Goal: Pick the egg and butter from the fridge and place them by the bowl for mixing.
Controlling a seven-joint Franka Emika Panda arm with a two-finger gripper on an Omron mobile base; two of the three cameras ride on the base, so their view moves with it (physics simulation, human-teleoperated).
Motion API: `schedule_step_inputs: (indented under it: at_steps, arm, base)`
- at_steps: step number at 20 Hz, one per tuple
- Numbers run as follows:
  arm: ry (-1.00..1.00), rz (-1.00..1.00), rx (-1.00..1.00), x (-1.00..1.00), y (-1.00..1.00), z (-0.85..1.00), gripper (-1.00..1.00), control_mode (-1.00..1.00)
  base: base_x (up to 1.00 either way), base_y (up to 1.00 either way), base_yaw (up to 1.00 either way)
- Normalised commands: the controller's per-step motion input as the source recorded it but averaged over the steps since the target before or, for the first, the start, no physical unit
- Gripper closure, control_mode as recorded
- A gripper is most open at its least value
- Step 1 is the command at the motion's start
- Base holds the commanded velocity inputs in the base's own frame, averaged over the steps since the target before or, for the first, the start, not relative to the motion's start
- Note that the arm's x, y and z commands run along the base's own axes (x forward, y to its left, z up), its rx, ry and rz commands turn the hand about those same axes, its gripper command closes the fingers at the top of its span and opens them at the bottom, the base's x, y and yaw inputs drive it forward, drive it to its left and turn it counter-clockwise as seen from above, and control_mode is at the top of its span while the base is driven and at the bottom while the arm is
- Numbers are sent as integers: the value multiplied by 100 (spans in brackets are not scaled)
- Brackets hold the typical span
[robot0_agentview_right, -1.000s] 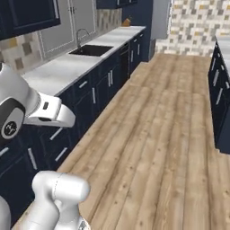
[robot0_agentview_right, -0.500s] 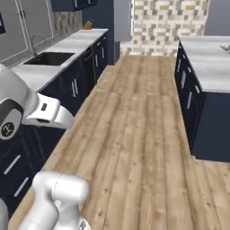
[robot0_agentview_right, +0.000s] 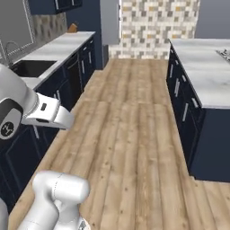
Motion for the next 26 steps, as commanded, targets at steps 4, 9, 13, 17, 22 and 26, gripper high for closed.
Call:
schedule_step_inputs:
  at_steps: [4,9,13,17,22,26]
  arm:
    - [0,0,0,0,0,0,-100,100]
    - [0,0,0,0,0,0,-100,100]
    - [0,0,0,0,0,0,-100,100]
    - [0,0,0,0,0,0,-100,100]
    - [0,0,0,0,0,0,-100,100]
    - [0,0,0,0,0,0,-100,100]
  base:
    - [100,-2,-3]
    - [100,0,0]
    - [100,0,0]
    - [100,0,0]
    - [100,0,0]
    - [100,0,0]
